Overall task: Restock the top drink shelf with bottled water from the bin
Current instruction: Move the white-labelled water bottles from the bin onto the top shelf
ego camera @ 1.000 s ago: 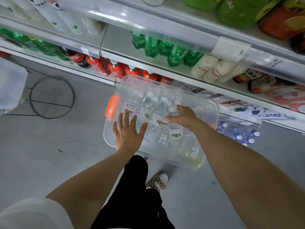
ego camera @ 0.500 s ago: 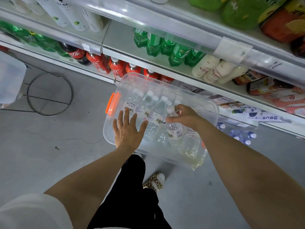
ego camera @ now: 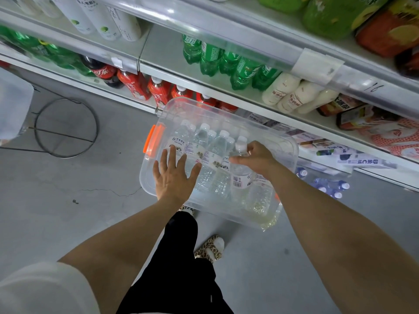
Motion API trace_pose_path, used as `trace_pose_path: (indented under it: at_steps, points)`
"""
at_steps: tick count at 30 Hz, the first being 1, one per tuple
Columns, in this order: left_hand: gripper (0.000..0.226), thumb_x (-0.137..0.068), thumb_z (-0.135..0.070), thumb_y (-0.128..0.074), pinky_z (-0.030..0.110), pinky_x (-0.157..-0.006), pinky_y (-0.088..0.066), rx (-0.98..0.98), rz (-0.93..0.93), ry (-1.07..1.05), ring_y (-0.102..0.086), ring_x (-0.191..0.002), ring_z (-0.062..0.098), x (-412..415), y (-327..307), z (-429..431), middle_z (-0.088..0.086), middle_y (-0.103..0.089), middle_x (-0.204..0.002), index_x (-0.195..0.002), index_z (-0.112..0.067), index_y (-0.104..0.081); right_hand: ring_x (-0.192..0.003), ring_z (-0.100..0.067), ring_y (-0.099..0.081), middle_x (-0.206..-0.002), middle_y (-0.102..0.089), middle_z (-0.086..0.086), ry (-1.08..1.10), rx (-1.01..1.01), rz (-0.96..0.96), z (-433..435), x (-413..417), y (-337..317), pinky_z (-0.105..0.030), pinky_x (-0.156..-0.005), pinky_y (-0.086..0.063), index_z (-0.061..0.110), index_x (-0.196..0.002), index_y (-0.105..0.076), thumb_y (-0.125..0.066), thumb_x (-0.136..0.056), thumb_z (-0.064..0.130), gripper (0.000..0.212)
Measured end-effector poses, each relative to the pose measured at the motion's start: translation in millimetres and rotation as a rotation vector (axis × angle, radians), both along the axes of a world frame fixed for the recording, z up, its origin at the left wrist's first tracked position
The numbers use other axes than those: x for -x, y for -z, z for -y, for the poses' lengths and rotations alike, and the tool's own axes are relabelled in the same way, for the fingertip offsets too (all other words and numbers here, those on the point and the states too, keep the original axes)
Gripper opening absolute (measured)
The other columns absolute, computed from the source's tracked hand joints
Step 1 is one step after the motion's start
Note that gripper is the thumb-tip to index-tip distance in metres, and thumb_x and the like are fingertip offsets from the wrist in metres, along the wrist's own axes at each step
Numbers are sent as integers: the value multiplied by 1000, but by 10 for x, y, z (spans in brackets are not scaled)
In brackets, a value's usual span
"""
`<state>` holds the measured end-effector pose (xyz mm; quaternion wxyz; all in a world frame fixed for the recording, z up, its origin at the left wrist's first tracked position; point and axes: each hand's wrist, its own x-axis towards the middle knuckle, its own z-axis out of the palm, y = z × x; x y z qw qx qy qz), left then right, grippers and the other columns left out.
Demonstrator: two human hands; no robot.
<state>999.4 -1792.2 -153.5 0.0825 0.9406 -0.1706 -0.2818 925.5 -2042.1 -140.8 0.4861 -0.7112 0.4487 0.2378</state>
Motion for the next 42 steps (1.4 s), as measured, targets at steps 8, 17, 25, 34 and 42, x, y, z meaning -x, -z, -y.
trace_pose_path:
  at_steps: [8,17,25,34,42]
  points:
    - [92,-84,-83,4,50,-122,7,-12,10,2,7,-154,21,9,-8,5,-3,0,-167,-151,-33,-37,-119,-20,-64,-124,-71,3,-32,-326,7,81,20,-69,-48,-114,-41,30,-132,-65,-75,-89,29,44]
    - [91,-85,-83,2,47,-119,12,-29,18,6,8,-154,21,10,7,11,-3,0,-167,-150,-34,-38,-121,-18,-60,-129,-65,4,-28,-243,42,104,71,2,-45,-108,-46,36,-119,-69,-92,-72,36,52]
    - [92,-85,-83,2,49,-121,8,-21,17,2,7,-154,21,12,10,13,-2,-1,-167,-149,-33,-39,-102,-11,-59,-103,-64,15,-56,-153,103,19,82,1,-31,-81,-44,35,-118,-74,-91,-69,41,52]
    - [78,-93,-73,-11,47,-124,5,69,-100,-32,4,-154,19,-78,-87,-19,0,-3,-167,-154,-29,-32,-99,-15,-71,-99,-78,8,88,-52,192,-90,190,-323,-38,-90,-57,25,-100,-80,-95,-66,28,37]
    - [69,-97,-69,-23,41,-124,-5,286,-193,-80,-8,-153,16,121,-638,101,-3,-10,-167,-155,-32,-31,-83,-3,-73,-88,-79,10,256,68,396,-223,271,-953,-22,-79,-56,17,-101,-80,-94,-71,23,34]
